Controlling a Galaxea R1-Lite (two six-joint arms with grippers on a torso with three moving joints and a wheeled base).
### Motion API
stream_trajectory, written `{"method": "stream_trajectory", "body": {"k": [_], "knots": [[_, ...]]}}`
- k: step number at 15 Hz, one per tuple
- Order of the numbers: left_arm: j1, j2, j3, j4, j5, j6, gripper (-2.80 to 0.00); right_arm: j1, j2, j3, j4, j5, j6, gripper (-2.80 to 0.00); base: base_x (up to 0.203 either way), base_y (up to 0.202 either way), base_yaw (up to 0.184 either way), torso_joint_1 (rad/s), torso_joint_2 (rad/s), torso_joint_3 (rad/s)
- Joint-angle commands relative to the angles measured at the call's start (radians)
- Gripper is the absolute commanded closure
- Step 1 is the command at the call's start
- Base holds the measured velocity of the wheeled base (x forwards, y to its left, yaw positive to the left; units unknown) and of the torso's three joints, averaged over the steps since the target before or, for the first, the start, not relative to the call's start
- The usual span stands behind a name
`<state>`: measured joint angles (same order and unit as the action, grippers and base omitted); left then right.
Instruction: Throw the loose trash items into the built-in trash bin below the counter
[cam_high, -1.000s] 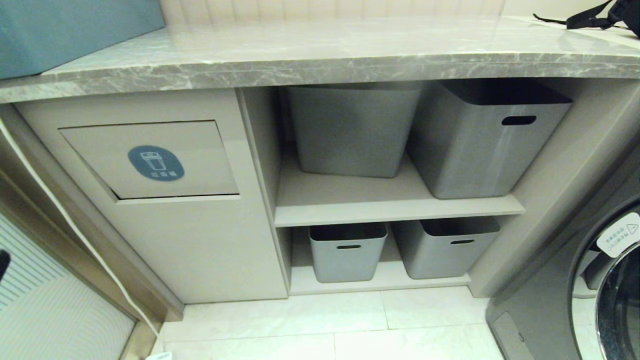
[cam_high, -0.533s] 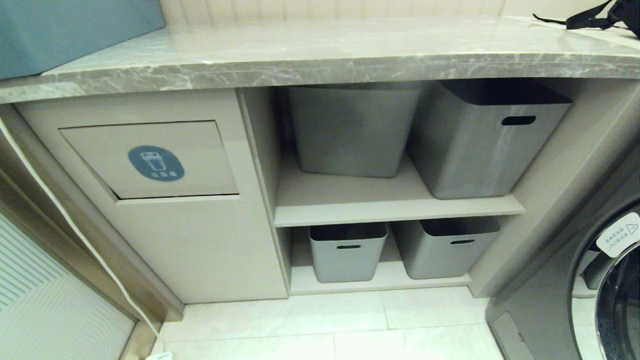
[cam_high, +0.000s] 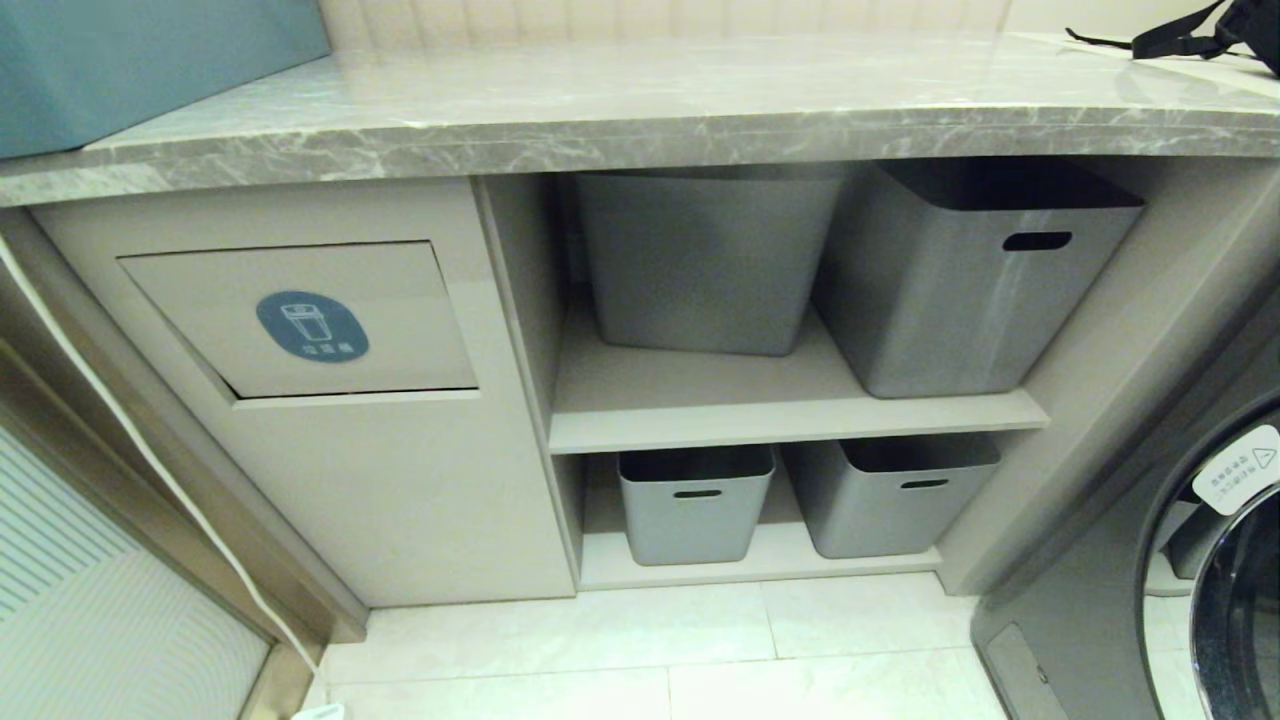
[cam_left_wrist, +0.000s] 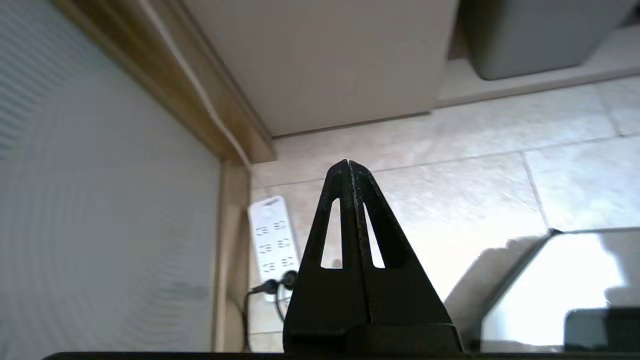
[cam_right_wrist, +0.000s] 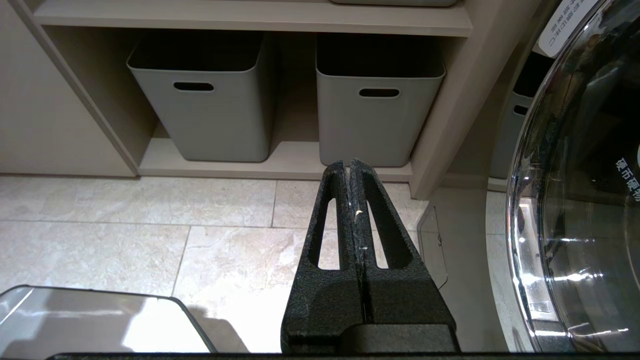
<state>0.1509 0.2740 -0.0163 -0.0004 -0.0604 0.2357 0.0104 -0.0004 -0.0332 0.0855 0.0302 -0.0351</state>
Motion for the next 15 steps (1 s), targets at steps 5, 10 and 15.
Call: {"method": "stream_trajectory", "body": {"k": [5,10,15], "knots": [[-0.082,0.01,0.016,0.007,0.003,-0.107,0.0,-0.004,-0.001,0.001,-0.001,0.0,0.0,0.0,0.0,0.0,0.0,0.0,0.0,0.0],[-0.14,-0.1,0.016,0.008,0.04,-0.128,0.0,-0.004,-0.001,0.0,-0.001,0.0,-0.001,0.0,0.0,0.0,0.0,0.0,0.0,0.0],[-0.152,-0.274,0.016,0.008,0.024,-0.134,0.0,-0.004,-0.001,0.0,-0.001,0.0,0.0,0.0,0.0,0.0,0.0,0.0,0.0,0.0]]}}
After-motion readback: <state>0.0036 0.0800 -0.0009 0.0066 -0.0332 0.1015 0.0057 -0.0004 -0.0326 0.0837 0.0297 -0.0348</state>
